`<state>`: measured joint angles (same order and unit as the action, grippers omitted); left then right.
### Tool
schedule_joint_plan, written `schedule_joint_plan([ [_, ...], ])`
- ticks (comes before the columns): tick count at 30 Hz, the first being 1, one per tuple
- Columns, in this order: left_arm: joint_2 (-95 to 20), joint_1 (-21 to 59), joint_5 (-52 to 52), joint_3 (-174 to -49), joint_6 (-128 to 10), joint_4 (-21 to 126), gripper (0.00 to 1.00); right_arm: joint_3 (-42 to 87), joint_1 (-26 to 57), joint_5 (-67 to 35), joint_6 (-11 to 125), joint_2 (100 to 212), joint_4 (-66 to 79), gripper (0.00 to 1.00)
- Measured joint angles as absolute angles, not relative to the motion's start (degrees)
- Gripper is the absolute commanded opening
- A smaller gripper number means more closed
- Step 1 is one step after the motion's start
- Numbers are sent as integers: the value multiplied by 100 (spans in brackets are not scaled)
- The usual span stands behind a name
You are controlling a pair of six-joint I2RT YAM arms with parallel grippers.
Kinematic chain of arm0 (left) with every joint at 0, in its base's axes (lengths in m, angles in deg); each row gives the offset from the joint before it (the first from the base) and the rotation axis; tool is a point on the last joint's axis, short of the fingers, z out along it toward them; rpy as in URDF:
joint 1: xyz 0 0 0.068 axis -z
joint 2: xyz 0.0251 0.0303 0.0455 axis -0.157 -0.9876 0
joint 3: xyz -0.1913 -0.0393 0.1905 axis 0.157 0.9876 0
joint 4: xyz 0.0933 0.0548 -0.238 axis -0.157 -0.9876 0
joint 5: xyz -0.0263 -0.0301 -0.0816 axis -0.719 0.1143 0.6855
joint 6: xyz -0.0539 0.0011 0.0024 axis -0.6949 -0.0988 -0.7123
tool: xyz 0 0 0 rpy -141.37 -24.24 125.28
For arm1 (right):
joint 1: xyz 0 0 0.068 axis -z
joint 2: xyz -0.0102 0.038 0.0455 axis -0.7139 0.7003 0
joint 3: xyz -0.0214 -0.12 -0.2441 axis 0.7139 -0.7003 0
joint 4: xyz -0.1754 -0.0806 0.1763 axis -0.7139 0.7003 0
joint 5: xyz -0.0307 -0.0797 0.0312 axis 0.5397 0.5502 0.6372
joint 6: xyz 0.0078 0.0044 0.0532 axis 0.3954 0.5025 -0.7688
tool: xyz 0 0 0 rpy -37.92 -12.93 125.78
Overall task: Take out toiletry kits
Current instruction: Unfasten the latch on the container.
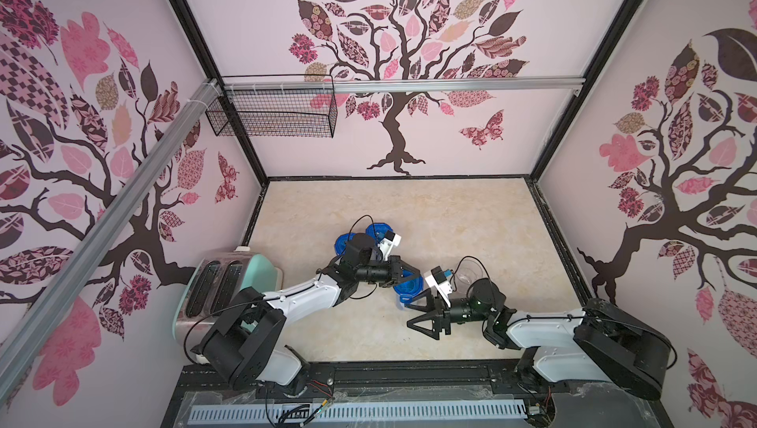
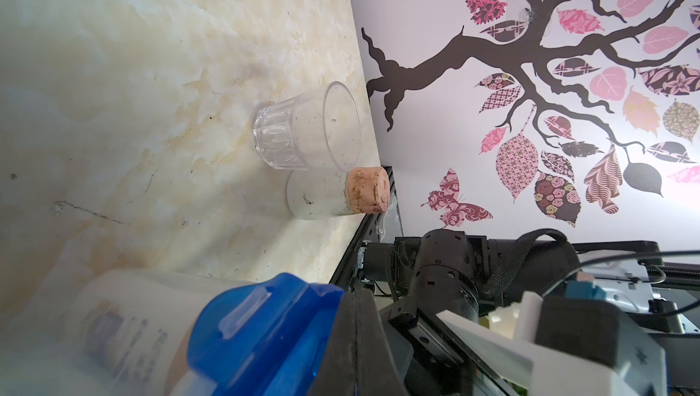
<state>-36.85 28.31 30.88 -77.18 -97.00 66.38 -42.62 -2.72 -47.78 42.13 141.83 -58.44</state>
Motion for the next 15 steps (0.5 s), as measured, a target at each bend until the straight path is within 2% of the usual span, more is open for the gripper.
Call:
schedule_joint_plan([
  [8, -3619, 2897, 2904, -8083, -9348, 5835, 0, -4222, -272, -4885, 4838, 13739, -5031, 91],
  [15, -3387, 2906, 2583, -8686, -8900, 4373, 8, -3807, -276, -4881, 5314, 13160, -3807, 93],
])
